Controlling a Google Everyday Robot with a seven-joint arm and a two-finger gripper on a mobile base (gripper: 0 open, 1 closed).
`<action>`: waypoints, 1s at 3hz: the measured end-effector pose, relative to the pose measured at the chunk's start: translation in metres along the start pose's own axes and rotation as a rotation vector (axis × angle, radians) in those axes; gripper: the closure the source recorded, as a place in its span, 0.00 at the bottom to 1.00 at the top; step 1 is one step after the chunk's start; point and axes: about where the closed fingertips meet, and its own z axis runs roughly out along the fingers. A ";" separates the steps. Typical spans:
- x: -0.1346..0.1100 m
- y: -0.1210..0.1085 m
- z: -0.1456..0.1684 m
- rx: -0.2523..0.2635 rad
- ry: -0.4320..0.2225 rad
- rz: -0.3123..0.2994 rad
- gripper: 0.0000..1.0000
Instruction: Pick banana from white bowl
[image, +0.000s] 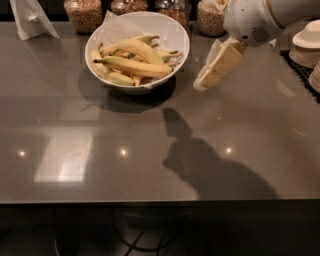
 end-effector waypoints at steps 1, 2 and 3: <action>-0.018 -0.018 0.027 -0.011 -0.041 -0.065 0.00; -0.035 -0.029 0.054 -0.038 -0.068 -0.154 0.19; -0.042 -0.029 0.076 -0.055 -0.081 -0.210 0.42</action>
Offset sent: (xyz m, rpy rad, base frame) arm 0.0691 0.0857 -0.0058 -0.0467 -0.1147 0.2552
